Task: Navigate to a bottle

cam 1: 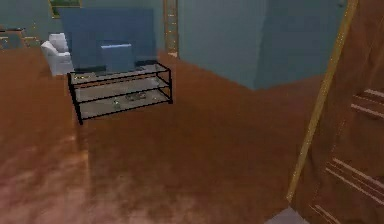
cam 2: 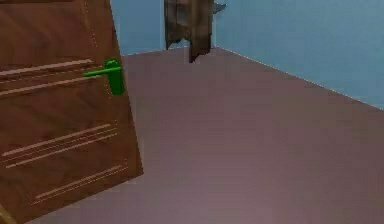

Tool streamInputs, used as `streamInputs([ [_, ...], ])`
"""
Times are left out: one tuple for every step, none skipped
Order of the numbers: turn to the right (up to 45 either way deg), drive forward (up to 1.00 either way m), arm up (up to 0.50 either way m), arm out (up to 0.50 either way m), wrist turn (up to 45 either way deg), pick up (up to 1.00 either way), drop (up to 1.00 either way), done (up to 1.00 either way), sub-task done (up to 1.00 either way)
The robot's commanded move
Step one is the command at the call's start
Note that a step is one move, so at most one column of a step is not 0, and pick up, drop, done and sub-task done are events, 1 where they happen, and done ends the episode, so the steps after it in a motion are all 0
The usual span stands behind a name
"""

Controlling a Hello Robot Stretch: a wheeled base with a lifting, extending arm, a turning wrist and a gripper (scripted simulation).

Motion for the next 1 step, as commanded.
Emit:
streamInputs([
  [45.0, 0.00, 0.00, 0.00, 0.0, 0.00, 0.00, 0.00, 0.00],
])
